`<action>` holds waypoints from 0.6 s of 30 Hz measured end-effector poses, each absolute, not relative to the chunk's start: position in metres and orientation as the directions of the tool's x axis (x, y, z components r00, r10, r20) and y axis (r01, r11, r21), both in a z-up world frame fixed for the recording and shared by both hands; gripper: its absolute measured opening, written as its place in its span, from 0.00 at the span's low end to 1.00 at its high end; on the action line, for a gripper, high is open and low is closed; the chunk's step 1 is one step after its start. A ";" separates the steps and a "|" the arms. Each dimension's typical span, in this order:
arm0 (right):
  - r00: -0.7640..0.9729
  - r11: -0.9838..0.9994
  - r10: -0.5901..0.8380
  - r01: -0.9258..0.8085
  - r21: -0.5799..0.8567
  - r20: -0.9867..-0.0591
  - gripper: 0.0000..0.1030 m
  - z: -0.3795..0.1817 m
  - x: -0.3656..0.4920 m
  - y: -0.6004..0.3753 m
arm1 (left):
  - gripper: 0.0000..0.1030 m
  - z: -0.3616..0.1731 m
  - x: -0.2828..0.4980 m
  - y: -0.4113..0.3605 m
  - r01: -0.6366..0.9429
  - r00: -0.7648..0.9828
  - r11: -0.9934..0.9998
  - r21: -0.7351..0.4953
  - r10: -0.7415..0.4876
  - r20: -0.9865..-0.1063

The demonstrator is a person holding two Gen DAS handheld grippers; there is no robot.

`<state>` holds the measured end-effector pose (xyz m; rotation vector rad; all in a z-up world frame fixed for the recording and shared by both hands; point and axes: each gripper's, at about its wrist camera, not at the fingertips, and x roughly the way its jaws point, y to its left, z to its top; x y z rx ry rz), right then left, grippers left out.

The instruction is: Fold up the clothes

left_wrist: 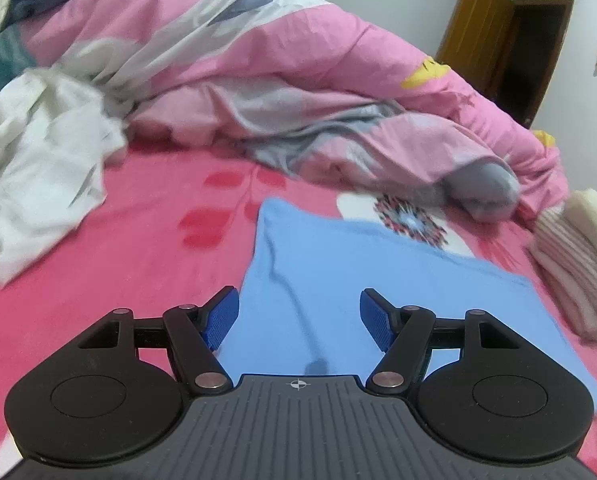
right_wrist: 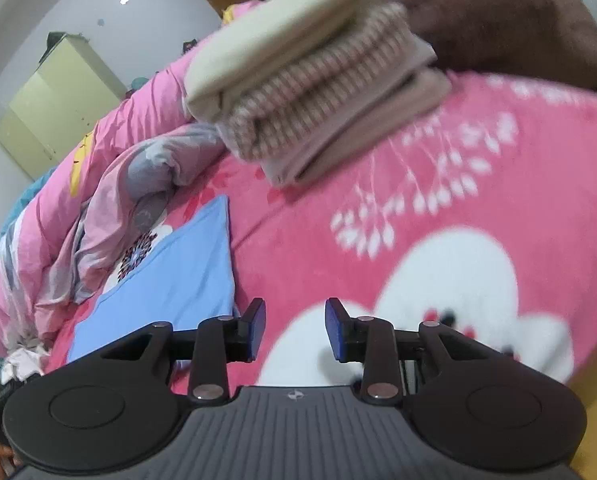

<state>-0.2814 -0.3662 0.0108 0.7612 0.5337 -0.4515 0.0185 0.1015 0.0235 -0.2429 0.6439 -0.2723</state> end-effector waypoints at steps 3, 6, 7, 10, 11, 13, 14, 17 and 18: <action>0.744 0.712 -0.253 0.575 0.402 -0.618 0.34 0.005 -0.271 -0.348 | 0.65 0.025 -0.014 0.105 0.180 0.752 0.940 -0.289 -0.321 -0.575; 0.713 0.767 -0.318 0.581 0.272 -0.625 0.36 0.000 -0.260 -0.330 | 0.66 0.025 -0.043 0.104 0.175 0.746 0.948 -0.267 -0.305 -0.592; 0.702 0.781 -0.340 0.581 0.228 -0.625 0.40 -0.002 -0.257 -0.324 | 0.66 0.024 -0.048 0.104 0.170 0.743 0.948 -0.268 -0.302 -0.597; 0.661 0.825 -0.401 0.562 0.064 -0.635 0.45 -0.020 -0.241 -0.311 | 0.66 0.021 -0.059 0.103 0.150 0.734 0.950 -0.274 -0.293 -0.613; 0.658 0.834 -0.415 0.551 0.027 -0.629 0.45 -0.028 -0.239 -0.307 | 0.66 0.019 -0.061 0.102 0.143 0.730 0.951 -0.273 -0.288 -0.620; 0.663 0.844 -0.444 0.536 -0.033 -0.603 0.48 -0.037 -0.239 -0.299 | 0.66 0.017 -0.065 0.099 0.135 0.720 0.955 -0.264 -0.278 -0.635; 0.667 0.845 -0.457 0.531 -0.054 -0.588 0.48 -0.038 -0.240 -0.295 | 0.66 0.017 -0.066 0.097 0.135 0.716 0.956 -0.262 -0.277 -0.641; 0.662 0.842 -0.467 0.536 -0.065 -0.586 0.52 -0.037 -0.241 -0.293 | 0.66 0.016 -0.069 0.092 0.144 0.706 0.954 -0.264 -0.286 -0.648; 0.659 0.840 -0.468 0.538 -0.065 -0.589 0.55 -0.037 -0.241 -0.294 | 0.66 0.017 -0.070 0.091 0.147 0.704 0.953 -0.264 -0.288 -0.649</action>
